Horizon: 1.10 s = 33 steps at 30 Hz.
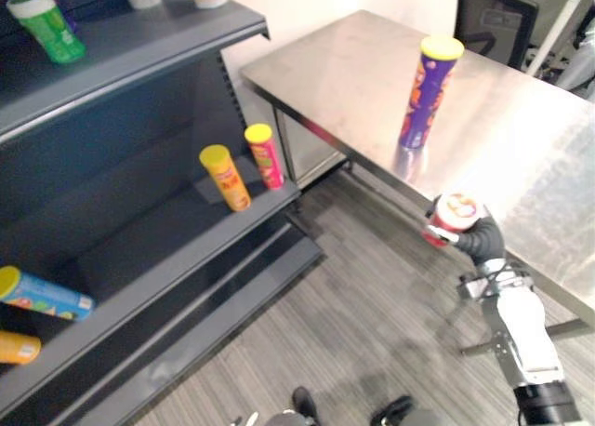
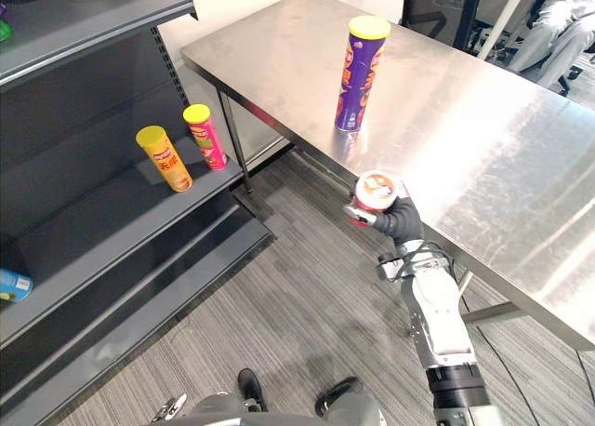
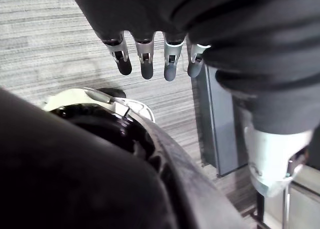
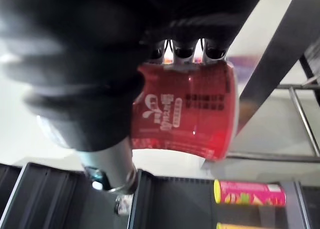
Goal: Put the gum and the chips on the shelf.
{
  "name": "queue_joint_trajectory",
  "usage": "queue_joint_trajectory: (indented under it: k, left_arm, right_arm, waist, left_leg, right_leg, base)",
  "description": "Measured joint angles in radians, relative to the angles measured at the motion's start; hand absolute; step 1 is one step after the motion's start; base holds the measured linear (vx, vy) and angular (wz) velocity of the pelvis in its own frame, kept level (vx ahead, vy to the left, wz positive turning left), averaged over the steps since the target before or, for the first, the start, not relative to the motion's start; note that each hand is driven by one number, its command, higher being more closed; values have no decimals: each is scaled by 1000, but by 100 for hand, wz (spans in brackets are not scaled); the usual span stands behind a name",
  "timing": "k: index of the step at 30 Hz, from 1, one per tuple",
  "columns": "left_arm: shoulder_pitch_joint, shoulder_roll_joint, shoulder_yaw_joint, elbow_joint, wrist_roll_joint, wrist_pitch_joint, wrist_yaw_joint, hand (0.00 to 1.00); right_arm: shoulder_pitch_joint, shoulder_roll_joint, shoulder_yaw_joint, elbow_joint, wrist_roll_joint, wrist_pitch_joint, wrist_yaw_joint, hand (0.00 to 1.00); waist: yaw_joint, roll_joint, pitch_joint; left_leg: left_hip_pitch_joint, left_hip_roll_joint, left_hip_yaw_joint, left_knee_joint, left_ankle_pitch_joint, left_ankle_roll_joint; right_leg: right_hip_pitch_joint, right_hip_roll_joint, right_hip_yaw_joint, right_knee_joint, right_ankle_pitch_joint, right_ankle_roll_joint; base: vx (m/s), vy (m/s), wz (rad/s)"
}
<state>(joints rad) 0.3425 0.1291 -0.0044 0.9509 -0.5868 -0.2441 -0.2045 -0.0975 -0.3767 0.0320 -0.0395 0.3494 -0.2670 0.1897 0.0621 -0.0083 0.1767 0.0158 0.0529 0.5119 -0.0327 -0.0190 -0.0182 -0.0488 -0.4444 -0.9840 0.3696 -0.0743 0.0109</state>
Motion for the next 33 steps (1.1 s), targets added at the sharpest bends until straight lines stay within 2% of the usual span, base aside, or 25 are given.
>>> queue_joint_trajectory:
  k: [3, 4, 6, 7, 8, 9, 11, 12, 14, 16, 17, 18, 20, 24, 30, 33]
  left_arm:
    - [-3, 1, 2, -17, 0, -1, 3, 0]
    - [-3, 1, 3, -18, 0, -1, 5, 0]
    - [6, 0, -1, -28, 2, 4, 11, 0]
    - [7, 8, -19, -35, 4, 7, 24, 0]
    - [-5, 20, -29, -35, 6, 13, 33, 0]
    - [-18, 36, -35, -32, 10, 21, 36, 0]
    - [-38, 63, -41, -21, 14, 42, 37, 0]
    - [-46, 69, -51, -9, 17, 55, 39, 0]
    - [-49, 70, -61, -8, 20, 60, 39, 0]
    - [-52, 73, -60, -7, 21, 59, 39, 0]
    - [-52, 72, -58, -4, 21, 59, 39, 0]
    - [-57, 63, -56, -1, 22, 58, 40, 0]
    - [-64, 53, -56, 1, 51, 48, 39, 0]
    - [-63, 51, -47, 4, 83, 35, 47, 0]
    - [-73, 51, -47, 5, 83, 35, 51, 0]
    - [-77, 51, -47, 5, 80, 35, 56, 0]
  right_arm:
    - [-14, 1, 33, 10, 1, 7, 18, 100]
    - [-16, 1, 50, 12, 2, 8, 24, 100]
    - [-7, 2, 62, 14, 3, 15, 43, 100]
    - [26, 10, 62, 12, 3, 14, 39, 100]
    - [44, 23, 62, 9, 3, 14, 36, 100]
    - [57, 37, 65, 5, 3, 14, 35, 100]
    - [60, 53, 69, -6, 2, 13, 33, 100]
    - [60, 55, 71, -17, 2, 12, 34, 100]
    - [61, 60, 71, -35, 3, 2, 34, 100]
    - [54, 61, 72, -40, 4, -2, 38, 100]
    - [47, 61, 72, -40, 6, -2, 38, 100]
    - [35, 60, 72, -39, 11, -2, 36, 100]
    - [29, 60, 72, -39, 25, -1, 30, 100]
    - [28, 59, 66, -34, 26, -1, 3, 100]
    - [55, 60, 56, -32, 48, -5, 8, 100]
    - [62, 60, 56, -32, 56, -5, 34, 100]
  waist:
    - [20, -8, 0]
    - [25, -7, -1]
    - [20, -2, 1]
    - [4, 13, 3]
    - [-7, 6, 1]
    - [-14, -9, -1]
    - [-18, -34, 9]
    - [-18, -35, 10]
    - [-23, -39, 8]
    - [-19, -37, 6]
    - [-17, -42, 5]
    - [-12, -28, 9]
    - [-14, -17, 15]
    - [-28, -12, 19]
    - [-34, -10, 19]
    - [-36, -9, 19]
  left_leg:
    - [-39, 2, -20, 87, -50, 15]
    - [-64, 11, -46, 134, -77, 26]
    - [-79, 9, -116, 188, -111, 46]
    - [-98, 24, -211, 241, -137, 63]
    - [-120, 26, -270, 263, -150, 75]
    - [-134, 15, -318, 269, -150, 76]
    - [-137, -28, -376, 276, -148, 75]
    - [-140, -58, -411, 285, -149, 71]
    - [-142, -91, -455, 287, -152, 70]
    - [-158, -99, -490, 318, -170, 59]
    - [-177, -100, -500, 354, -184, 46]
    - [-191, -86, -500, 376, -192, 38]
    - [-190, -65, -500, 370, -193, 31]
    - [-157, -34, -504, 321, -189, 2]
    - [-132, -39, -519, 268, -174, -7]
    - [-130, -42, -532, 252, -160, -5]
  right_leg:
    - [8, -28, 3, 25, 9, 5]
    - [13, -36, 9, 43, 31, -3]
    - [-12, -42, 186, 123, 89, -96]
    - [-81, 14, 453, 190, 72, -79]
    - [-94, 90, 575, 159, -3, -6]
    - [-110, 149, 678, 121, -38, 9]
    - [-135, 204, 801, 60, -42, 26]
    - [-147, 220, 863, 29, -31, 43]
    - [-156, 228, 893, -22, -8, 78]
    - [-150, 244, 872, -91, 11, 89]
    - [-135, 257, 861, -129, 37, 83]
    - [-126, 272, 853, -147, 32, 86]
    - [-122, 289, 839, -158, 32, 86]
    - [-96, 317, 823, -165, 20, 66]
    - [-80, 317, 817, -182, 18, 63]
    - [-80, 313, 801, -177, 11, 55]
  base:
    - [37, 54, 32]
    - [40, 108, 57]
    - [60, 164, 98]
    - [101, 111, 153]
    - [121, 56, 186]
    - [111, -13, 145]
    - [89, 16, 138]
    - [84, 24, 126]
    - [99, -7, 105]
    - [132, -71, 72]
    - [190, -142, 27]
    - [194, -148, 19]
    - [152, -162, 3]
    - [76, -135, 2]
    - [1, -32, 6]
    - [-10, -24, 18]
